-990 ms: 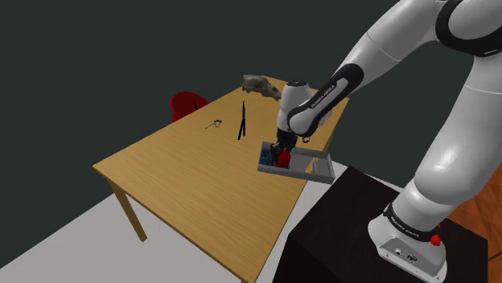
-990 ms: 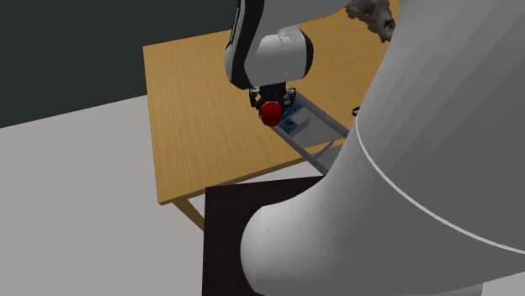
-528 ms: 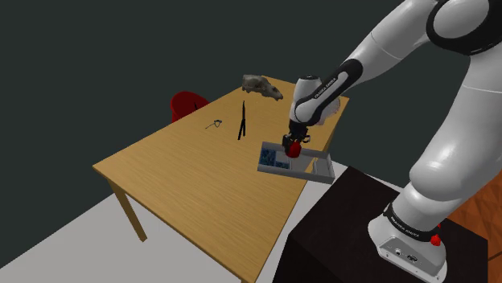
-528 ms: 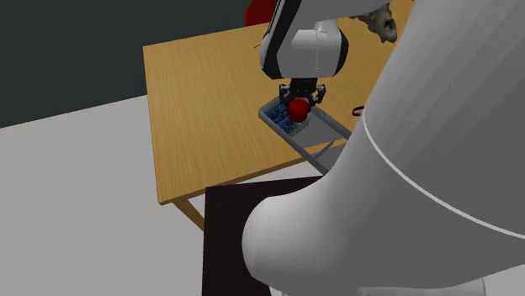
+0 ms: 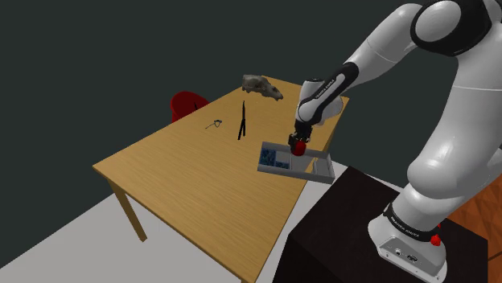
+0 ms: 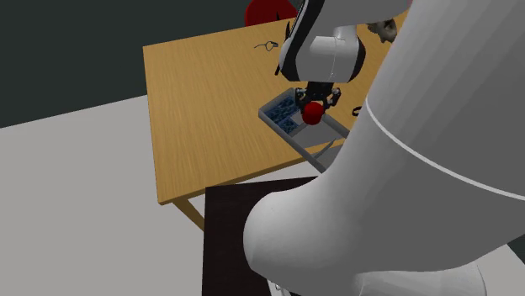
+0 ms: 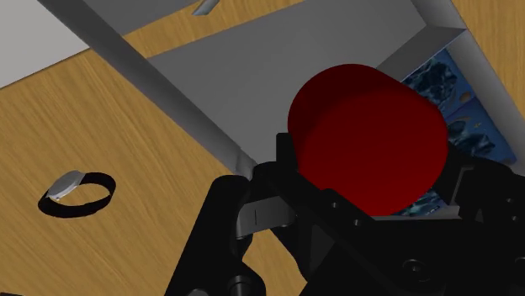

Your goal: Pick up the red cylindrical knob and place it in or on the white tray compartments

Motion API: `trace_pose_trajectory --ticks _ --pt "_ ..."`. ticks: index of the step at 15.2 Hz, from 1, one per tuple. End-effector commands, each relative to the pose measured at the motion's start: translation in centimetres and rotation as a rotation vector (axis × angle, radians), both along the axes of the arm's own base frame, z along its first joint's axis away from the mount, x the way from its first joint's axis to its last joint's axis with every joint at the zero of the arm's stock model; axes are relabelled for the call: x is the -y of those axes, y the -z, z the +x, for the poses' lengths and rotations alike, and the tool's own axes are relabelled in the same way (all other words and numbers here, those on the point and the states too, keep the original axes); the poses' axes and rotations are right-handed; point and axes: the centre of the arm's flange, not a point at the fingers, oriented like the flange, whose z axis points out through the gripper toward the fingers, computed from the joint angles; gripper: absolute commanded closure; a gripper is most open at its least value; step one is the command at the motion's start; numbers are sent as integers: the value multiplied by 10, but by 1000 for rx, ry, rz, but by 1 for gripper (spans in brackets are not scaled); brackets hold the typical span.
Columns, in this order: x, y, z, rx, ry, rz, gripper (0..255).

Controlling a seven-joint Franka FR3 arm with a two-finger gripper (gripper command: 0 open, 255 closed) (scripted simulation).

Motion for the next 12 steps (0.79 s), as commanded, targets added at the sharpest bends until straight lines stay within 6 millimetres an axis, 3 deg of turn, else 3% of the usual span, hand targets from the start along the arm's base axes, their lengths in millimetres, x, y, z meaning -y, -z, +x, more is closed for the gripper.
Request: trace_pose_trajectory --ticks 1,8,12 --pt "0 10 1 1 0 0 255" --pt "0 47 1 1 0 0 255" --pt "0 47 1 1 0 0 255"
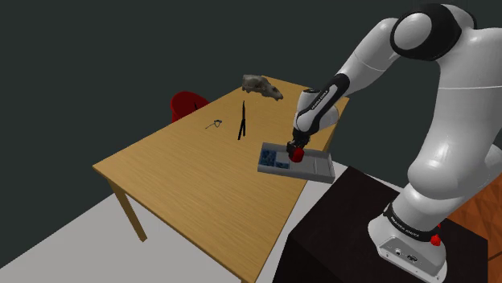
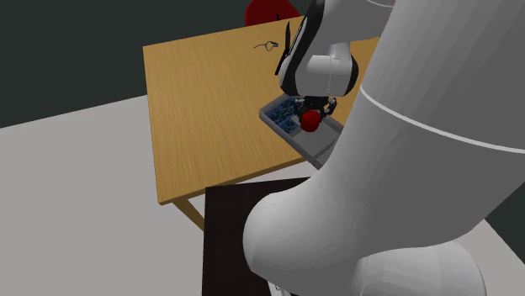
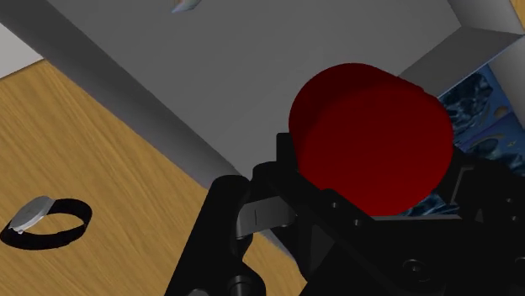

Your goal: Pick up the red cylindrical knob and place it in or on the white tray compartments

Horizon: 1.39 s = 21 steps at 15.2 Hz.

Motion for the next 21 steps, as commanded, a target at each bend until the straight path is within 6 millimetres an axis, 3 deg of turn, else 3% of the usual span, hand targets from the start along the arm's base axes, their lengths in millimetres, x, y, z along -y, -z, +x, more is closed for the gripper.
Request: trace_pose_trajectory --ticks 1,4,5,10,14,21 --pt "0 1 -1 -2 0 1 255" --pt "0 1 -1 -2 0 1 255" --pt "0 1 -1 -2 0 1 0" --pt "0 1 -1 -2 0 1 0" --pt "0 -49 -1 -2 0 1 0" --pt "0 -49 -1 -2 0 1 0"
